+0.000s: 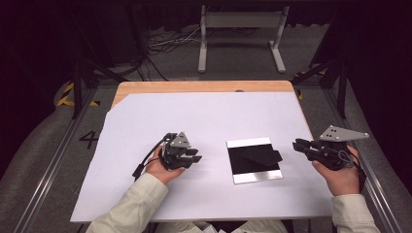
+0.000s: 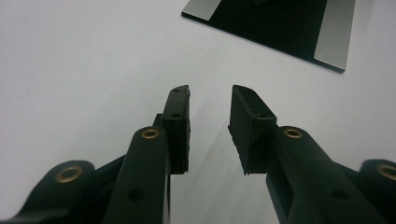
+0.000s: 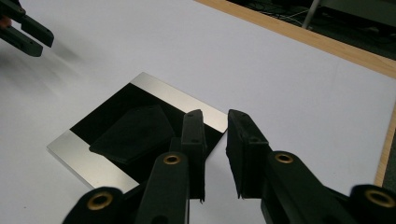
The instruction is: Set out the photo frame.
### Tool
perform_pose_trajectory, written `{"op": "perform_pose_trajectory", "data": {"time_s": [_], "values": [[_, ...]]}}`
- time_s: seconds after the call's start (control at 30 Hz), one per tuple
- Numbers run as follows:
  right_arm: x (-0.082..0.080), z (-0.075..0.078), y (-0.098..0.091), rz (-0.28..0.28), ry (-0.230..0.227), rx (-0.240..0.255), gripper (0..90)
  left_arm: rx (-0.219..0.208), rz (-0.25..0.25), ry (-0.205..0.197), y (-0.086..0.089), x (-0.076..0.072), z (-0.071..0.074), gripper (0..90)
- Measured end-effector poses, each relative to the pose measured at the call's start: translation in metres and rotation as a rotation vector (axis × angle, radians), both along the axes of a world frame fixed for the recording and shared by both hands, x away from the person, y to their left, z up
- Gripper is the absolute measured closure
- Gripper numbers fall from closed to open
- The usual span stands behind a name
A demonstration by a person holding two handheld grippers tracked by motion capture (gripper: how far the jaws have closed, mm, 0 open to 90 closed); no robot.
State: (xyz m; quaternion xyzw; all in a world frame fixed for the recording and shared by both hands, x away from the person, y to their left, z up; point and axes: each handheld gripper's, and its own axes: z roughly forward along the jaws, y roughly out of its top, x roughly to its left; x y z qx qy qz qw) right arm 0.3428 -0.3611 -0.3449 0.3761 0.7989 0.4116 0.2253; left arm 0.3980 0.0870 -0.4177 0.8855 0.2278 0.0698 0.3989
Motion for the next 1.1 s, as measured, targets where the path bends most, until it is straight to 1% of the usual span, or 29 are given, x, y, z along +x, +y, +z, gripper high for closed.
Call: {"op": "perform_pose_trajectory", "data": {"time_s": [0.1, 0.13, 0.2, 0.47, 0.6, 0.7, 0.8, 0.87, 0.9, 0.97, 1.1], "values": [[0.002, -0.002, 0.002, -0.014, 0.002, -0.015, 73.2, 0.001, 0.0, -0.003, 0.0, 0.0, 0.0, 68.4], [0.002, -0.002, 0.002, -0.018, 0.01, -0.012, 72.4, 0.004, -0.001, -0.003, 0.0, 0.0, 0.0, 68.3], [0.004, -0.003, 0.003, -0.026, 0.025, 0.012, 70.8, 0.004, -0.002, -0.001, 0.0, 0.0, 0.0, 68.2], [0.008, -0.005, 0.002, -0.065, 0.061, 0.046, 67.1, 0.006, 0.0, -0.002, 0.0, 0.0, 0.0, 67.8], [0.01, -0.006, 0.001, -0.081, 0.079, 0.057, 66.9, 0.01, 0.0, 0.002, 0.0, -0.001, -0.001, 67.3], [0.013, -0.006, -0.001, -0.091, 0.11, 0.079, 66.5, 0.013, 0.004, 0.002, 0.002, -0.003, -0.002, 67.2], [0.02, -0.008, 0.001, -0.092, 0.175, 0.093, 64.8, 0.022, 0.015, 0.004, 0.006, -0.005, -0.003, 67.1], [0.024, -0.01, 0.002, -0.094, 0.196, 0.102, 64.7, 0.022, 0.018, 0.002, 0.008, -0.006, -0.003, 67.0], [0.027, -0.011, 0.002, -0.094, 0.206, 0.104, 64.6, 0.024, 0.024, -0.001, 0.009, -0.007, -0.004, 67.0], [0.028, -0.012, 0.003, -0.095, 0.21, 0.104, 64.5, 0.026, 0.025, 0.006, 0.01, -0.008, -0.004, 66.9], [0.034, -0.014, 0.004, -0.102, 0.242, 0.098, 63.8, 0.039, 0.032, 0.003, 0.012, -0.01, -0.006, 66.6]]}}
